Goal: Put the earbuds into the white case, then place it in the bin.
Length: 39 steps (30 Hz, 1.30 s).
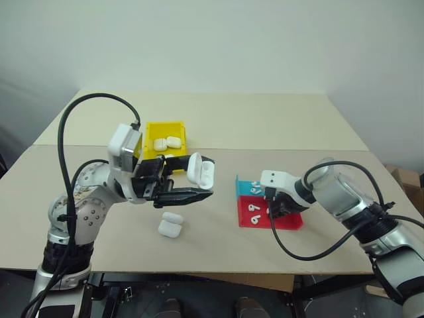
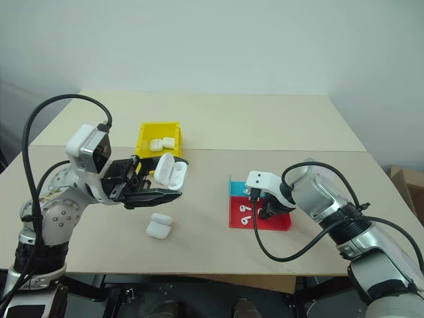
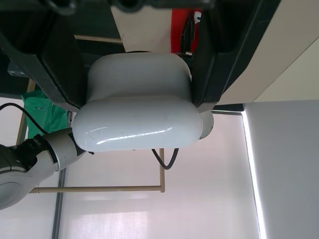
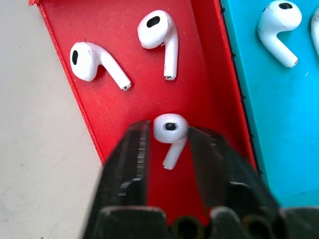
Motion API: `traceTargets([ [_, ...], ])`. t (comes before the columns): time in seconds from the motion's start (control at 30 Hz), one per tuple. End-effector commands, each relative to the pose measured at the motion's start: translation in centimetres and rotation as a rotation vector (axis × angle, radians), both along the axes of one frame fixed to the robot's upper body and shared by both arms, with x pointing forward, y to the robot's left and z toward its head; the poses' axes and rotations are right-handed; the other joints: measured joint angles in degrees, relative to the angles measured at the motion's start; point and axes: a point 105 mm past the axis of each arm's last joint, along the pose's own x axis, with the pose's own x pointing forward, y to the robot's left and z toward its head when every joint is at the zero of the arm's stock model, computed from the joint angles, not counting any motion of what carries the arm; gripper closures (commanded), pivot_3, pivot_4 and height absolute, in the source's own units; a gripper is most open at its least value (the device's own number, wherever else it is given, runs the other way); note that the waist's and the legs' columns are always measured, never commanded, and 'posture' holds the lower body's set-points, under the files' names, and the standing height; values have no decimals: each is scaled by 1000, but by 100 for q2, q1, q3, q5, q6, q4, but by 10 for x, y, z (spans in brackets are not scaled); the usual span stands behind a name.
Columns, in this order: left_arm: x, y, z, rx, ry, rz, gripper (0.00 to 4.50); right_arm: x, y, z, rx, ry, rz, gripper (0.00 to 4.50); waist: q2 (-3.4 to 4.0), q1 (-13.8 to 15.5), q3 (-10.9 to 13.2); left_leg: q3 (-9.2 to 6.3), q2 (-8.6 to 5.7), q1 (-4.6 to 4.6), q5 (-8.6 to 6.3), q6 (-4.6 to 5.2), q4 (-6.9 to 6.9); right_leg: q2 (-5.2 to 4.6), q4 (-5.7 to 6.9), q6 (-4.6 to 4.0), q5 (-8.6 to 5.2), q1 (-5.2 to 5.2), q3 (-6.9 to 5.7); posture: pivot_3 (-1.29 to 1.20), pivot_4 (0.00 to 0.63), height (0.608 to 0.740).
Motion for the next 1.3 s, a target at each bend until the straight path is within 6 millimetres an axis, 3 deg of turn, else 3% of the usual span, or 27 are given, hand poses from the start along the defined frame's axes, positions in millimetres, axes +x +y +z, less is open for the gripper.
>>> traceTargets([
  [0.03,-4,1,6,0,-49,2,1683,-1,3,3,6,-13,6,3887,0,0,0,0,0,0,0,0,0,0,0,0,0,0,0,0,150,740],
  [0.2,-4,1,5,2,-49,3,1683,-3,3,8,35,-19,-5,3887,0,0,0,0,0,0,0,0,0,0,1,0,0,0,0,0,150,740],
  [0.37,-5,2,6,-1,-43,-4,1683,-13,8,49,214,-62,-43,3887,1,9,1,0,0,-8,0,0,0,0,1,0,0,-7,0,0,150,740],
  [0.5,-5,1,7,-3,-36,-18,1683,-37,17,100,560,-113,-32,3887,1,30,1,-2,0,-10,0,0,-1,-1,0,0,0,-7,-1,0,150,740],
  [0.6,-2,-1,9,-4,-34,-31,1683,-50,19,135,889,-339,23,3887,-1,59,0,-10,0,-6,0,0,-2,0,-2,0,0,3,-9,0,150,740],
  [0.73,4,-4,10,3,-28,-53,1683,-66,24,160,1175,-511,31,3887,2,79,1,-13,-2,-7,1,-1,0,-1,1,2,-1,3,-14,0,150,740],
  [0.9,10,-11,12,5,-23,-77,1683,-92,59,182,1396,-523,173,3887,4,10,0,-15,0,-5,1,-2,-4,1,6,0,0,1,-14,0,150,740],
  [1.0,14,-16,12,11,-21,-84,1683,-97,79,192,1481,-498,205,3887,5,-9,0,-15,0,-7,1,-2,-6,1,6,-1,1,-1,-14,0,150,740],
  [1.13,18,-19,15,4,-33,-94,1683,-100,99,189,1482,-476,241,3887,5,-9,1,-16,0,-8,1,-2,-6,1,6,-1,0,-3,-15,0,150,740],
  [1.3,19,-20,18,0,-47,-105,1683,-98,105,180,1442,-474,235,3887,5,2,1,-15,-1,-11,1,-2,-5,0,2,-1,0,-2,-15,0,150,740],
])
